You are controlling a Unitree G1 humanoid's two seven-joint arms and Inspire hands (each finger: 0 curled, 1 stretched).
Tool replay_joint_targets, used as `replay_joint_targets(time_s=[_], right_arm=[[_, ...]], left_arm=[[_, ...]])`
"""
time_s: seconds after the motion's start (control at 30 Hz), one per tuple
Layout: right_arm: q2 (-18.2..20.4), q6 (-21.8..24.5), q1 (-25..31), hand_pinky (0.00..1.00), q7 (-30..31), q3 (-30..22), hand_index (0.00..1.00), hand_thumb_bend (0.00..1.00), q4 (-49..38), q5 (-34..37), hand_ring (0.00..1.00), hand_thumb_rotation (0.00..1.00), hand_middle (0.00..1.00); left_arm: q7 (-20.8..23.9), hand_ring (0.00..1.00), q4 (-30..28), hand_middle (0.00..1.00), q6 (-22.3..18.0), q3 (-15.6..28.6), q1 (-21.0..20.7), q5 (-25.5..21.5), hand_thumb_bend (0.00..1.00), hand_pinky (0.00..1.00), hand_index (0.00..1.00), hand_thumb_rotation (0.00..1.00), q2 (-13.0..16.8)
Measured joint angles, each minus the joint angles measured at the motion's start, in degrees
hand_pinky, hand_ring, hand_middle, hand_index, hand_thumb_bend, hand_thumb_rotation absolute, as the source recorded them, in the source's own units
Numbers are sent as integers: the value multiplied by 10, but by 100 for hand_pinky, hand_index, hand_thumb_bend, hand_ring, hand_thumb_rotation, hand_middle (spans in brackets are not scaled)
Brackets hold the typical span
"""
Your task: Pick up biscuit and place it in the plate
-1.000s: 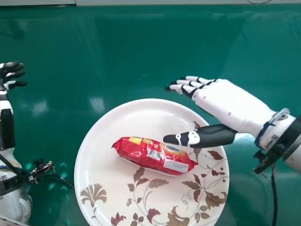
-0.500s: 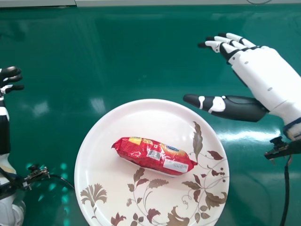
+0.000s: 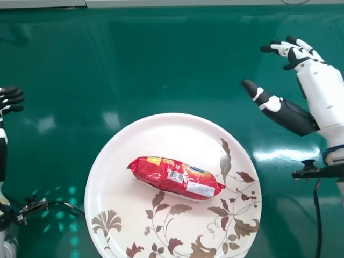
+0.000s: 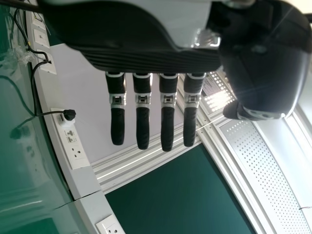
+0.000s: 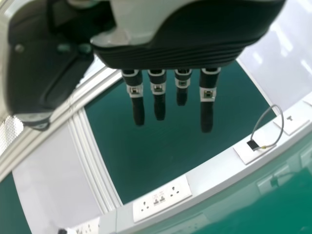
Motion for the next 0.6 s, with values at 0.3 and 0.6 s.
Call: replay_joint_targets(time_s=[0.3, 0.6], right_arm=[[46, -21, -3, 72, -59, 33, 85, 71, 50, 6, 85, 47, 89], [63, -79, -16, 69, -105, 50, 83, 58, 124, 36, 82, 27, 88]], left_arm=[[0, 63, 8, 65, 10, 1, -15, 9, 35, 52, 65, 55, 7], [7, 62, 1, 65, 6, -4, -16, 26, 39, 50, 64, 59, -3]])
